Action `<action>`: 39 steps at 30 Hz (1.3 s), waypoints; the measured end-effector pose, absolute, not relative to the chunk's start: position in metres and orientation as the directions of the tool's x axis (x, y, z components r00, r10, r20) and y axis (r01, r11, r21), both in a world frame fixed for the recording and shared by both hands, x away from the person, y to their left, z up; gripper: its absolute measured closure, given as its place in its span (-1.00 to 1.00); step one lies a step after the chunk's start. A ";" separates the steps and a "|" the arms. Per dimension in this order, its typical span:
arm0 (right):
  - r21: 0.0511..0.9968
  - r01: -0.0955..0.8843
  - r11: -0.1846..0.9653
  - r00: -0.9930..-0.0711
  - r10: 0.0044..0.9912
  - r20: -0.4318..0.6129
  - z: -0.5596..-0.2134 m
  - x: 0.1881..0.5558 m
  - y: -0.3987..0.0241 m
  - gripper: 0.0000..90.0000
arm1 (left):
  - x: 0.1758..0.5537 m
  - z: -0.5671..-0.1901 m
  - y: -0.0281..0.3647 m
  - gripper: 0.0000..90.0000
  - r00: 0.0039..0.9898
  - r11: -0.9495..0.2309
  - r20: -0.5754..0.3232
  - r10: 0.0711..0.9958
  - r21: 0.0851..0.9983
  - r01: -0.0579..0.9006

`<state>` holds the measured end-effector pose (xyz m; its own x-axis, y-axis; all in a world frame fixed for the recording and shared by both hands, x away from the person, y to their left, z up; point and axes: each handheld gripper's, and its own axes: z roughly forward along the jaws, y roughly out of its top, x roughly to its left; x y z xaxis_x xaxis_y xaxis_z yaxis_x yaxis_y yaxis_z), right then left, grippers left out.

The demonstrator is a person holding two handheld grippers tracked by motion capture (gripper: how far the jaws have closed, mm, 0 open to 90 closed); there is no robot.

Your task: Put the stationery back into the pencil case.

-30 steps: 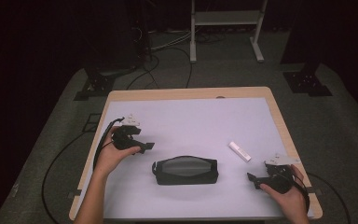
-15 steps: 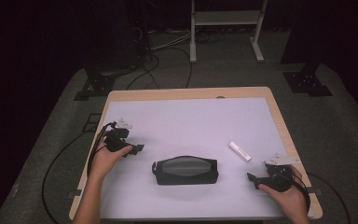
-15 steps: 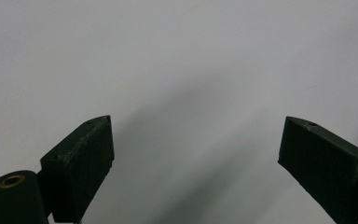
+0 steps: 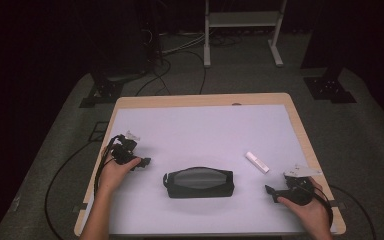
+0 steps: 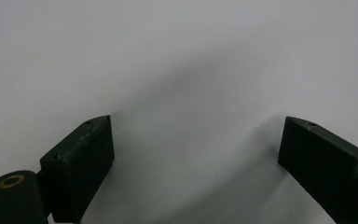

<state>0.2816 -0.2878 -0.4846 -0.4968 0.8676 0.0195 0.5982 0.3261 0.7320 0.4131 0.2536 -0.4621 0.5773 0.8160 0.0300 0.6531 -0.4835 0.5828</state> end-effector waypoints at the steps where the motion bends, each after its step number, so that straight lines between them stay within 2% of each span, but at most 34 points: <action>1: 0.732 0.598 0.326 -0.496 0.868 0.019 -0.485 0.281 -0.288 -0.72 | 0.413 -0.462 0.254 -0.79 0.578 -0.483 0.030 0.816 0.584 0.652; 6: 0.732 0.597 0.327 -0.495 0.869 0.016 -0.484 0.281 -0.288 -0.68 | 0.410 -0.465 0.254 -0.82 0.570 -0.467 0.028 0.821 0.606 0.643; 12: 0.720 0.615 0.322 -0.483 0.876 0.020 -0.479 0.282 -0.291 -0.42 | 0.404 -0.471 0.258 -0.83 0.564 -0.436 0.025 0.825 0.664 0.608; 18: 0.726 0.605 0.327 -0.495 0.869 0.022 -0.473 0.284 -0.293 -0.39 | 0.397 -0.477 0.264 -0.83 0.566 -0.406 0.025 0.824 0.723 0.559; 29: 0.724 0.619 0.305 -0.500 0.864 0.064 -0.465 0.288 -0.294 -0.43 | 0.397 -0.478 0.263 -0.83 0.565 -0.407 0.028 0.825 0.723 0.558; 39: 0.725 0.618 0.305 -0.510 0.857 0.074 -0.454 0.290 -0.295 -0.38 | 0.398 -0.478 0.264 -0.84 0.566 -0.406 0.025 0.824 0.722 0.560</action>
<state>0.2902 -0.2951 -0.4544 -0.5105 0.8566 0.0745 0.6176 0.3050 0.7249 0.3977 0.2637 -0.4779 0.5656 0.8243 0.0247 0.5601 -0.4059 0.7222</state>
